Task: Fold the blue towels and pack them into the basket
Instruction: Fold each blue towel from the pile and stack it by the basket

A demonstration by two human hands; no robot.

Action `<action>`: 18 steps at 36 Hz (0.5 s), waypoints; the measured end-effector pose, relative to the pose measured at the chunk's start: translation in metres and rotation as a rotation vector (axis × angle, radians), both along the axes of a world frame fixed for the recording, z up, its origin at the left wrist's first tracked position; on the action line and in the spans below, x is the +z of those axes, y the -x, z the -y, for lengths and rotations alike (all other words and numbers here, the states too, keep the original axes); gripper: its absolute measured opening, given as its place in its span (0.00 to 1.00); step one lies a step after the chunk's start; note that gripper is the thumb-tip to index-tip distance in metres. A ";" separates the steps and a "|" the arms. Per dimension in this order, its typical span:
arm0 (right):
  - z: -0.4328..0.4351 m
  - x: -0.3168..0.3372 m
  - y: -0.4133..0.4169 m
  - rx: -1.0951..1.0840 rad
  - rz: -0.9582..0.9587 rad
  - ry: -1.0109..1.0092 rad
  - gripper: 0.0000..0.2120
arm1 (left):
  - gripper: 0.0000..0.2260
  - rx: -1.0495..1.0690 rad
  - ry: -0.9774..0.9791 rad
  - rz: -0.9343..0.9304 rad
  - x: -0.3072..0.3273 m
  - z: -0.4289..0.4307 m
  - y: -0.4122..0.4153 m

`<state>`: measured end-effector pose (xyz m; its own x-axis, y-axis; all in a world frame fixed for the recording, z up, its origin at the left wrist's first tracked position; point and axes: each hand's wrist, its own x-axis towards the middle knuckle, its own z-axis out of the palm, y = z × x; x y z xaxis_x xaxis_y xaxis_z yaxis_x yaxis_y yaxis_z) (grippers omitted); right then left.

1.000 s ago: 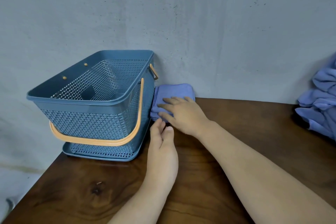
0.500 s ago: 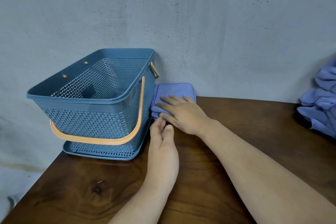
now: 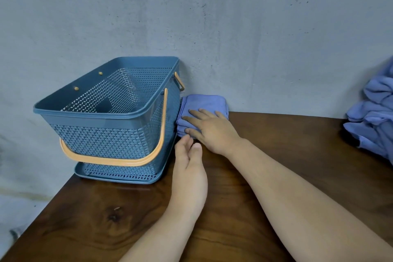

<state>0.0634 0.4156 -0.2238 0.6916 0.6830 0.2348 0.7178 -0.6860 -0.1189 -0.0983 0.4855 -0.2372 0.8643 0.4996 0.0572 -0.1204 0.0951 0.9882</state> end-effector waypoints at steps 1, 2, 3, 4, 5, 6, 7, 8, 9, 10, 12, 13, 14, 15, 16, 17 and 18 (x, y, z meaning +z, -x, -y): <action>0.001 -0.001 0.001 0.001 0.009 -0.004 0.26 | 0.25 0.004 -0.003 -0.007 0.000 0.000 0.000; 0.003 -0.002 0.002 0.004 0.031 -0.012 0.27 | 0.25 0.008 -0.004 -0.015 0.000 0.000 0.000; 0.007 -0.004 0.005 0.005 0.065 -0.024 0.27 | 0.25 0.009 -0.007 -0.018 0.000 -0.001 0.000; 0.012 -0.005 0.008 0.001 0.095 -0.042 0.28 | 0.22 0.005 -0.017 -0.019 0.000 -0.001 0.000; 0.019 -0.006 0.012 -0.010 0.117 -0.065 0.28 | 0.18 0.000 -0.041 -0.020 0.001 0.000 0.001; 0.028 -0.007 0.017 -0.028 0.136 -0.093 0.29 | 0.15 -0.006 -0.070 -0.024 0.001 0.000 0.002; 0.037 -0.007 0.023 -0.049 0.156 -0.119 0.29 | 0.13 -0.015 -0.102 -0.027 0.002 0.000 0.003; 0.048 -0.007 0.032 -0.071 0.168 -0.135 0.29 | 0.14 -0.032 -0.139 -0.030 0.004 0.001 0.006; 0.060 -0.007 0.041 -0.093 0.168 -0.135 0.29 | 0.14 -0.055 -0.185 -0.034 0.006 0.001 0.008; 0.073 -0.007 0.052 -0.113 0.162 -0.124 0.29 | 0.14 -0.076 -0.235 -0.037 0.008 0.003 0.010; 0.101 -0.009 0.074 -0.145 0.146 -0.104 0.29 | 0.15 -0.119 -0.335 -0.039 0.012 0.005 0.015; 0.116 -0.009 0.085 -0.161 0.136 -0.100 0.28 | 0.15 -0.141 -0.378 -0.038 0.013 0.007 0.017; 0.130 -0.009 0.096 -0.180 0.125 -0.095 0.28 | 0.15 -0.164 -0.417 -0.037 0.014 0.010 0.019; 0.144 -0.008 0.106 -0.202 0.114 -0.088 0.27 | 0.15 -0.191 -0.454 -0.035 0.015 0.013 0.022; 0.158 -0.006 0.117 -0.225 0.104 -0.081 0.27 | 0.16 -0.218 -0.496 -0.031 0.015 0.016 0.025; 0.172 -0.005 0.126 -0.247 0.098 -0.073 0.27 | 0.16 -0.246 -0.545 -0.023 0.016 0.019 0.028; 0.185 -0.003 0.136 -0.268 0.095 -0.067 0.27 | 0.17 -0.273 -0.595 -0.011 0.016 0.022 0.031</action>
